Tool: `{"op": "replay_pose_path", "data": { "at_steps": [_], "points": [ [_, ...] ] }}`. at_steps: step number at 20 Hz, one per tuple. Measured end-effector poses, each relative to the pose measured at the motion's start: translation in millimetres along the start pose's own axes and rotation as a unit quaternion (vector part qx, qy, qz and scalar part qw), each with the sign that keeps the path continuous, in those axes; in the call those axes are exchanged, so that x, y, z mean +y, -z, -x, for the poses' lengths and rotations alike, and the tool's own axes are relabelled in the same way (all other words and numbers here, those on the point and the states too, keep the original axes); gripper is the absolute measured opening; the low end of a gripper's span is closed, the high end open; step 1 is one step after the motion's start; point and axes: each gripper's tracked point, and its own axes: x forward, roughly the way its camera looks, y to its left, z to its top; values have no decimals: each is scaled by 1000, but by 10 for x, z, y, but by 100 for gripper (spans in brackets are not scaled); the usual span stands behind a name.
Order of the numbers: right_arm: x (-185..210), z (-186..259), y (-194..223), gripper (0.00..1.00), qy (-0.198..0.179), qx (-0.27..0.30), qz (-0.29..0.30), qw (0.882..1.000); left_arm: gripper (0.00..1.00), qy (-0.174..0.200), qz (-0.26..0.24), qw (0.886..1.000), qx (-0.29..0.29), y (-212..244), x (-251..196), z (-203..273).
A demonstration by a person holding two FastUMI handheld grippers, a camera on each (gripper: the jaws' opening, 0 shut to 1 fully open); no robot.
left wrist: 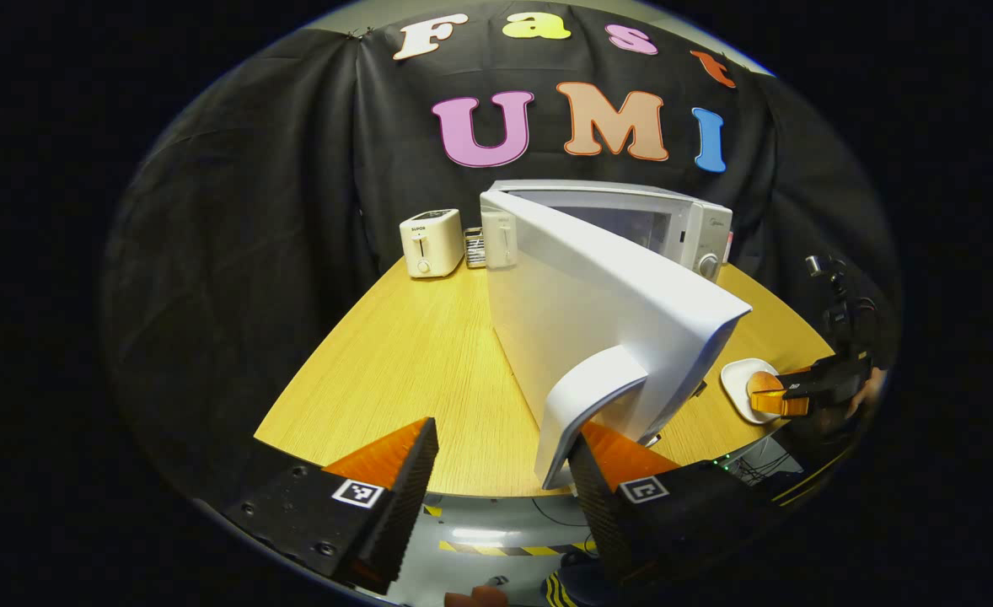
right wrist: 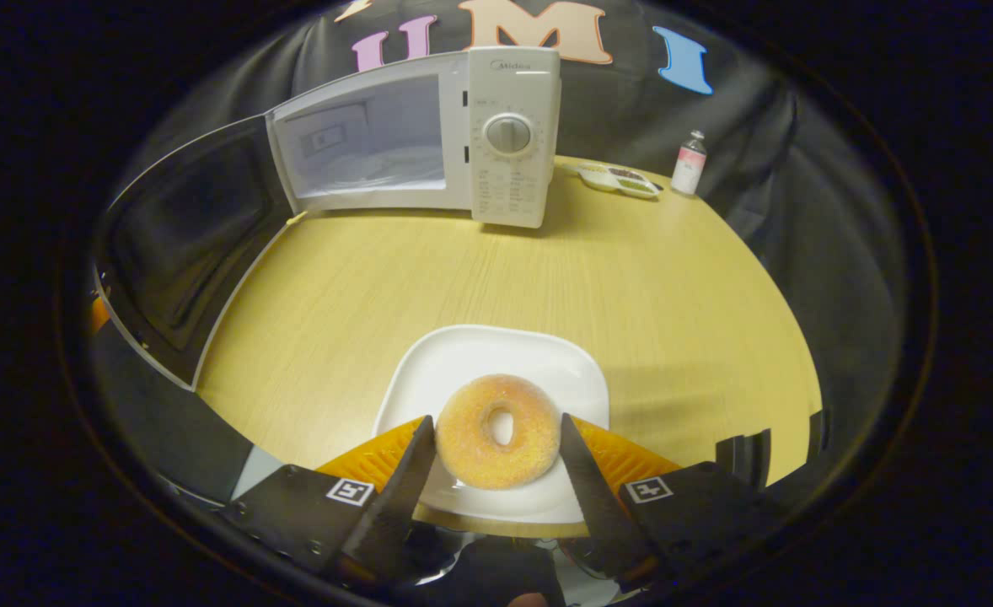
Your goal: Open the microwave oven with the left hand, put the food in, and close the microwave oven.
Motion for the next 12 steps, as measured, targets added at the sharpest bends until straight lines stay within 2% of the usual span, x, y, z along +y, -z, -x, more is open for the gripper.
{"op": "replay_pose_path", "data": {
  "at_steps": [1,2,3,4,5,6,12],
  "points": [
    [-2,35,-23,92,-2,-5,-1,1000,88,-2,-1,1000,-2,-7,0,4],
    [7,15,-20,82,-3,-4,-1,1000,88,-3,0,1000,-1,0,2,-2],
    [-5,17,-19,81,-3,-3,-1,1000,88,-3,2,1000,-1,6,-2,-10],
    [12,16,-15,73,-7,-3,0,1000,88,-3,1,1000,-1,3,-1,-13],
    [0,20,-26,79,-5,-5,2,1000,89,-4,0,1000,-1,1,-3,-8],
    [9,22,-27,64,-7,-6,1,1000,88,-3,-1,1000,1,3,-6,-5],
    [72,91,-91,64,-19,-15,-2,1000,88,1,-6,1000,6,9,-42,17]
  ]
}}
